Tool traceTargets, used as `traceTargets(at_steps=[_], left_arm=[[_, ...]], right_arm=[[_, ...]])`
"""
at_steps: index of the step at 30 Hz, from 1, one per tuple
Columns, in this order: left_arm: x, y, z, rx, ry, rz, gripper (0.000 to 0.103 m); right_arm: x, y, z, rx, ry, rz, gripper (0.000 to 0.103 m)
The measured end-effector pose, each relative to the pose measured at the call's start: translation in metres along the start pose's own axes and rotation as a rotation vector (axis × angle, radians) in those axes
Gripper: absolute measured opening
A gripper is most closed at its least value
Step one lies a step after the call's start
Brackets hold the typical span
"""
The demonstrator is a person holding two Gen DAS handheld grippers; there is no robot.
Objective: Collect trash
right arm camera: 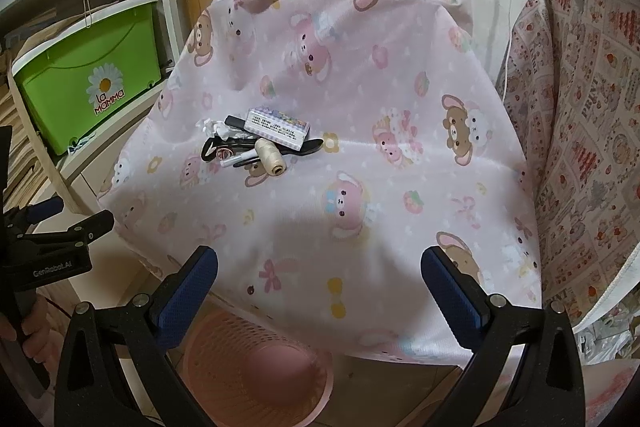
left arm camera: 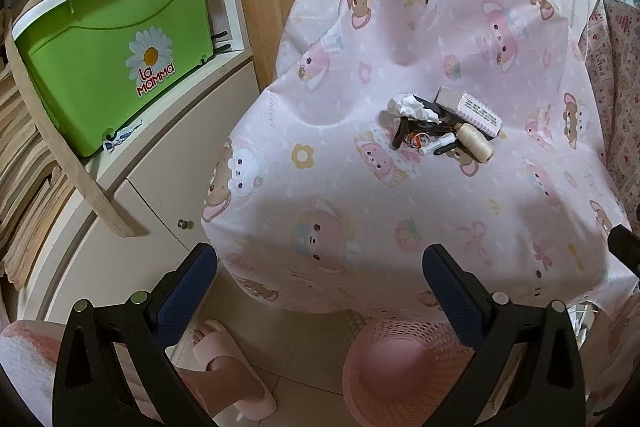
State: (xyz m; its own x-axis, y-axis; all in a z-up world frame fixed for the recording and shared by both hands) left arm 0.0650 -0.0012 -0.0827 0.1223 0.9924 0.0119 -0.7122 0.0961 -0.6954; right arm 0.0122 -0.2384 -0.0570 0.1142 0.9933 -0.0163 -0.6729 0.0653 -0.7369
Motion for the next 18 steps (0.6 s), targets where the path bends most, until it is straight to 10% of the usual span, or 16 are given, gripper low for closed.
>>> traceTargets(at_steps=[18], left_arm=[[-0.0068, -0.0062, 0.0003, -0.013, 0.012, -0.032, 0.102]], right_arm=[[0.0006, 0.0054, -0.0042, 0.039, -0.035, -0.02, 0.103]])
Point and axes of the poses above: each gripper's, at about its wrist camera, not at the fingertips, and z roughly against the way its jaws point, x to its left, y to its underside, the point moved 9 cm from there along -z, roughly the way its jaws point, and after that the axes turned 5 degrees about y, right-handed, at the moved point
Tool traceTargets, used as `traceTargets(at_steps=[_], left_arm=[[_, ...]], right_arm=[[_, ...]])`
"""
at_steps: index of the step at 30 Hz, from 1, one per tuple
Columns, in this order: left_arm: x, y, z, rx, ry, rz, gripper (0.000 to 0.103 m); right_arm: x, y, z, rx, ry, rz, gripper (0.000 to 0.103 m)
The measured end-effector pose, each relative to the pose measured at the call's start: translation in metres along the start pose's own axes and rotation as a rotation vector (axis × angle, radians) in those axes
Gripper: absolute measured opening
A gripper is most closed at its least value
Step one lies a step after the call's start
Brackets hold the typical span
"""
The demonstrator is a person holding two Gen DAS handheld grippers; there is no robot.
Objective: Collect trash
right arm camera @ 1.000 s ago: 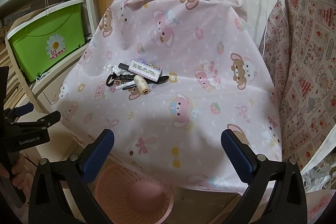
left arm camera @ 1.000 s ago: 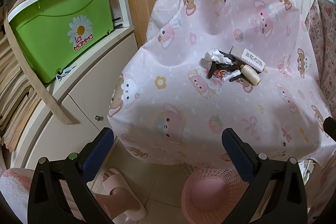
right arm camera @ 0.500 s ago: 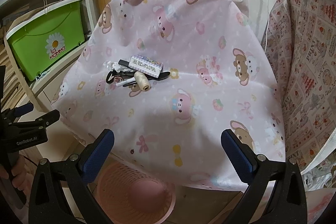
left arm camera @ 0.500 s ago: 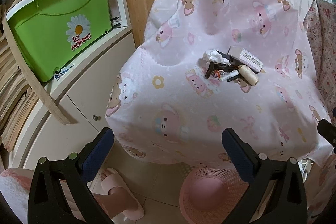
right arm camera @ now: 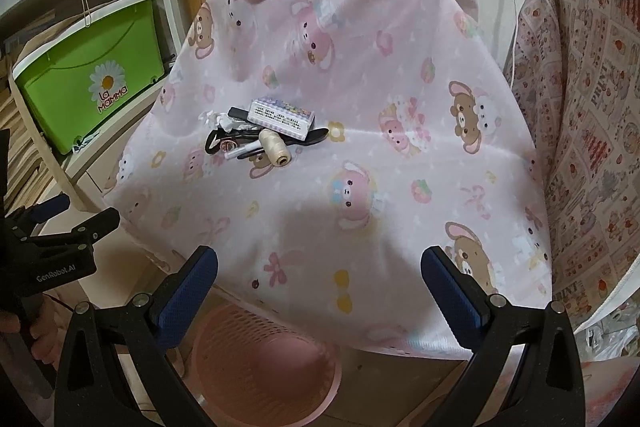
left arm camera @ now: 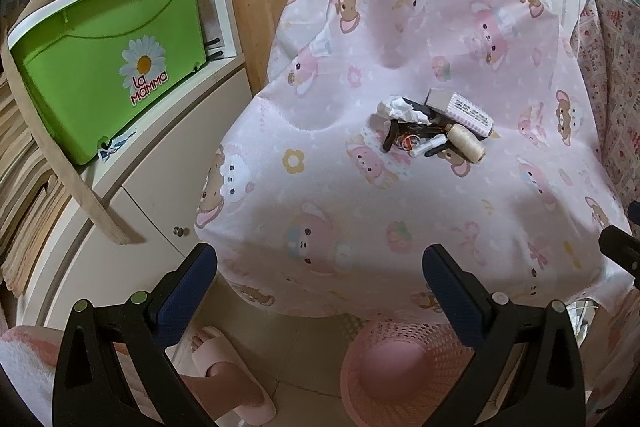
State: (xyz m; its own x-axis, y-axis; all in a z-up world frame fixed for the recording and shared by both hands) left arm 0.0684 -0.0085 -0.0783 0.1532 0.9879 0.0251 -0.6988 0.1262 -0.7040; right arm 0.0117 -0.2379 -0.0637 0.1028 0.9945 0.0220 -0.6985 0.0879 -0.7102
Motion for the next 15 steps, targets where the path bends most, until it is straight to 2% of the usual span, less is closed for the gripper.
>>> traceTargets(at_steps=[3, 7, 10, 15], left_arm=[[-0.002, -0.001, 0.0, -0.009, 0.019, 0.0, 0.1], [-0.007, -0.002, -0.002, 0.001, 0.054, -0.003, 0.09], [-0.008, -0.006, -0.001, -0.011, 0.045, -0.014, 0.084], [-0.012, -0.018, 0.002, -0.02, 0.063, -0.017, 0.08]], right_arm=[[0.001, 0.0, 0.0, 0.005, -0.014, -0.006, 0.103], [0.002, -0.002, 0.001, 0.006, -0.035, -0.016, 0.103], [0.001, -0.004, 0.003, 0.005, -0.049, -0.027, 0.103], [-0.002, -0.007, 0.004, 0.0, -0.04, -0.026, 0.103]])
Point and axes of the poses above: each gripper's, at about its wrist camera, not at the fingertips, and z roughly against the way its jaws point, x to its left, y to its underside, the point moved 9 cm from there along -z, roughly the way its jaws point, and after that the axes turned 5 degrees about y, right-handed, at the moved point
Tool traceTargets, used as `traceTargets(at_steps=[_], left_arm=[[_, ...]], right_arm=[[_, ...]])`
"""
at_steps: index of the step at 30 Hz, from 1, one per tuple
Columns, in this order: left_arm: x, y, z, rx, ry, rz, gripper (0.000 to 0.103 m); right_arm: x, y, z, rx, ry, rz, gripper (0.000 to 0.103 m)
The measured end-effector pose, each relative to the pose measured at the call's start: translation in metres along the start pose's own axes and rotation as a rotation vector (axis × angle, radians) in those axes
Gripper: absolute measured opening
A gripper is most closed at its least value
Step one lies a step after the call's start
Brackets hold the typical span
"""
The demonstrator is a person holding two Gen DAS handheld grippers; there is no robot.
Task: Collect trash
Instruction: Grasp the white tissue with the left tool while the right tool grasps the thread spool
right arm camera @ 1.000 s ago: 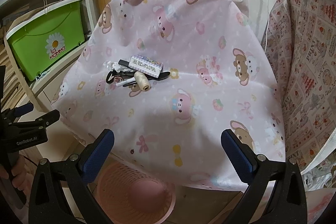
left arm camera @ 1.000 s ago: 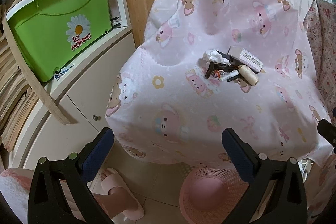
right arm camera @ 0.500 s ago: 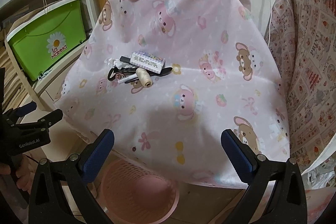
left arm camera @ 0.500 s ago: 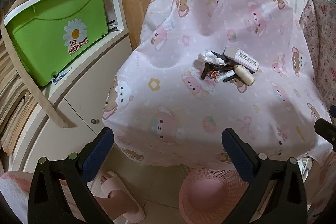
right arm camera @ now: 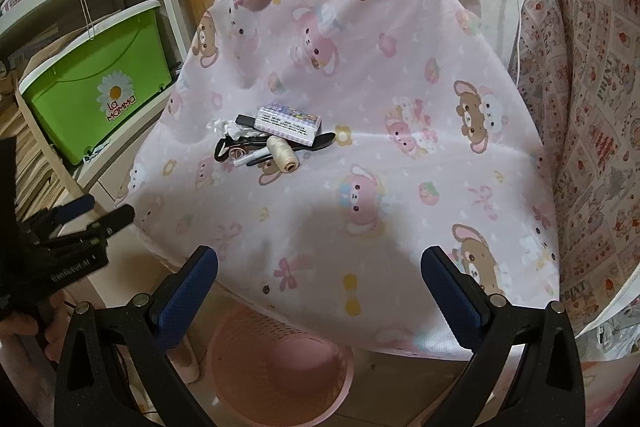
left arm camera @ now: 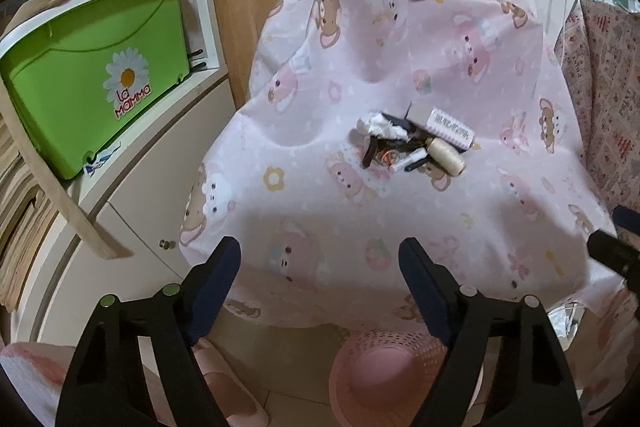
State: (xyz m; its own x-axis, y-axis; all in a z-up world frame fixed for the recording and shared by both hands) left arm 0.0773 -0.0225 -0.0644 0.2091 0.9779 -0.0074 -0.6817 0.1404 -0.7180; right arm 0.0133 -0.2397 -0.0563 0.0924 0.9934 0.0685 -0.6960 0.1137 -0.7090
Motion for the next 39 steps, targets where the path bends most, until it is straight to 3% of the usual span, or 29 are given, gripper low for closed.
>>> traceTargets(at_steps=[8, 11, 13, 16, 18, 20, 24, 29, 30, 34, 37, 39], left_arm=[[-0.011, -0.042, 0.001, -0.014, 0.037, -0.062, 0.063], [-0.01, -0.06, -0.011, 0.002, 0.055, -0.063, 0.049], [-0.008, -0.07, -0.023, 0.018, 0.088, -0.036, 0.04], [-0.008, -0.078, -0.046, 0.052, 0.156, 0.008, 0.038], [-0.013, -0.077, -0.066, 0.115, 0.209, 0.026, 0.038], [-0.017, -0.076, -0.081, 0.143, 0.235, 0.042, 0.038], [-0.026, -0.085, -0.096, 0.122, 0.251, 0.032, 0.036], [-0.025, -0.103, -0.12, 0.115, 0.29, 0.106, 0.036], [-0.024, -0.103, -0.125, 0.123, 0.293, 0.122, 0.033], [-0.026, -0.096, -0.139, 0.187, 0.365, 0.185, 0.008], [-0.026, -0.096, -0.139, 0.192, 0.391, 0.221, 0.003], [-0.024, -0.1, -0.131, 0.16, 0.372, 0.208, 0.003]], right_arm=[[-0.003, -0.024, -0.006, -0.005, 0.014, 0.042, 0.103], [-0.002, -0.05, -0.005, -0.026, -0.012, 0.046, 0.103], [-0.002, -0.067, -0.01, -0.032, -0.021, 0.055, 0.103], [-0.002, -0.085, -0.023, -0.047, 0.005, 0.086, 0.101], [-0.001, -0.091, -0.034, -0.048, 0.008, 0.097, 0.098], [0.001, -0.09, -0.046, -0.036, -0.004, 0.095, 0.096], [0.003, -0.073, -0.075, 0.016, 0.0, 0.105, 0.086], [0.006, -0.065, -0.094, 0.036, 0.012, 0.127, 0.082], [0.006, -0.065, -0.095, 0.037, 0.008, 0.123, 0.081], [0.008, -0.065, -0.101, 0.046, -0.026, 0.111, 0.076], [0.014, -0.066, -0.105, 0.047, -0.045, 0.116, 0.072], [0.02, -0.067, -0.108, 0.052, -0.064, 0.123, 0.064]])
Point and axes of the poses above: each gripper's, at about its wrist camera, not at the fingertips, and z roughly against the way its jaws point, x to its left, y to its underside, the point moved 9 cm from there along -z, roughly the way its jaws point, and after that the axes turned 5 degrees about y, right-handed, at the moved point
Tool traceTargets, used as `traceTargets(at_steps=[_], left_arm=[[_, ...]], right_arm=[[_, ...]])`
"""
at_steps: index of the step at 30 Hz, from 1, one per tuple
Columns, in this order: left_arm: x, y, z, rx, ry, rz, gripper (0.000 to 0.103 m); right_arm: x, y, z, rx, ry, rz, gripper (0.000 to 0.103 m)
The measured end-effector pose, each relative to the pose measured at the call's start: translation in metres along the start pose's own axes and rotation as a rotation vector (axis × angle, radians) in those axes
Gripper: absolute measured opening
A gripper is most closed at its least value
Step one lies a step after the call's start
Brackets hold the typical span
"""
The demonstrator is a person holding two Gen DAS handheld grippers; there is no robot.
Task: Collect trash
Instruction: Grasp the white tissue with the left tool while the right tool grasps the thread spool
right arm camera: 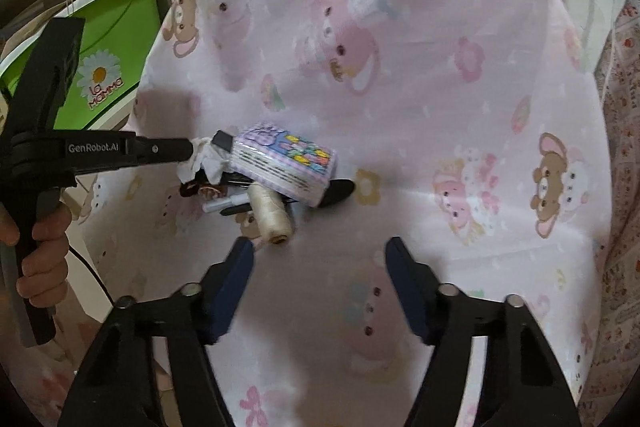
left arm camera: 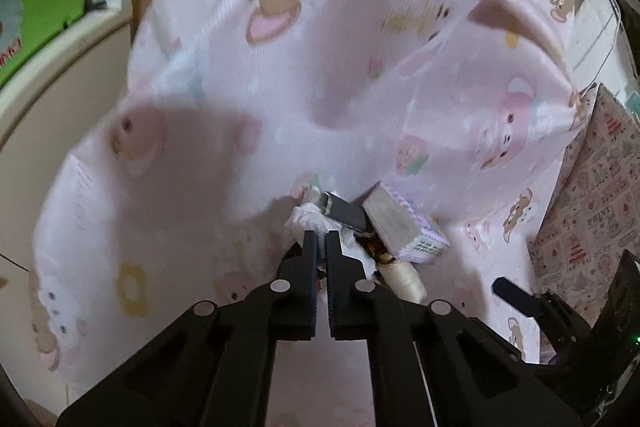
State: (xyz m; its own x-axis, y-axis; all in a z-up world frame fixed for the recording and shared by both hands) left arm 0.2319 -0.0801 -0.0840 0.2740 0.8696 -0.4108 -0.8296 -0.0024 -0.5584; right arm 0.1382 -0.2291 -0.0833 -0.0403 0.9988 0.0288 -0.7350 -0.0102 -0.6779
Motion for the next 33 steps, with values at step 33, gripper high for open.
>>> traceTargets(at_steps=[33], left_arm=[[0.01, -0.006, 0.101, -0.317, -0.336, -0.211, 0.003]], right_arm=[[0.06, 0.005, -0.025, 0.01, -0.176, 0.041, 0.025]])
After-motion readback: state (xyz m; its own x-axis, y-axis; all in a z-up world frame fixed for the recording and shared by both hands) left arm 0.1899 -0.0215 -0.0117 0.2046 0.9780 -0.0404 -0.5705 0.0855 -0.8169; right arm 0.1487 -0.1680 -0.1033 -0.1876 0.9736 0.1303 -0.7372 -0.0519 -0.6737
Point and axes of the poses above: each gripper's, at about its wrist camera, not at the fingertips, and z roughly against the way its jaws point, x to its left, y to its underside, the point moved 9 cm from there along -z, roughly the way its jaws point, and after that the axes turned 5 degrees about y, right-handed, at the moved point
